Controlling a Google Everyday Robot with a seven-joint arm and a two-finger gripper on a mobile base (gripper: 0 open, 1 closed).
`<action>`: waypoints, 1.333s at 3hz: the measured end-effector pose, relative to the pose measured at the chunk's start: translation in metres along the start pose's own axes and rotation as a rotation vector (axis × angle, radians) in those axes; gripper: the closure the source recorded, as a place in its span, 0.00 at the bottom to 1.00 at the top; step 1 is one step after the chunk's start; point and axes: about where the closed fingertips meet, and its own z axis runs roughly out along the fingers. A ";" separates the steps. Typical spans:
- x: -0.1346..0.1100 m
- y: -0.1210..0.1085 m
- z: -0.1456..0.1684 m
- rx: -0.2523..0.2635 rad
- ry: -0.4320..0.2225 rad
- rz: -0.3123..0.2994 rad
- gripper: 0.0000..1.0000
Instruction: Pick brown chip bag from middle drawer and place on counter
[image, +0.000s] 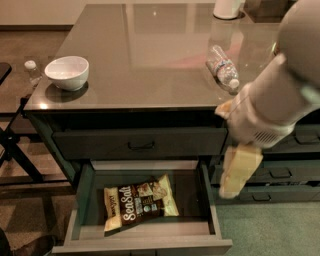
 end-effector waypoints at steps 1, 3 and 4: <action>0.006 0.013 0.018 -0.035 0.019 0.001 0.00; -0.001 0.015 0.036 -0.044 -0.016 0.005 0.00; -0.017 0.021 0.097 -0.090 -0.089 0.007 0.00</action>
Offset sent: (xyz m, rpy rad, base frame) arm -0.0101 0.0005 -0.0228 -0.0155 0.0382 0.0058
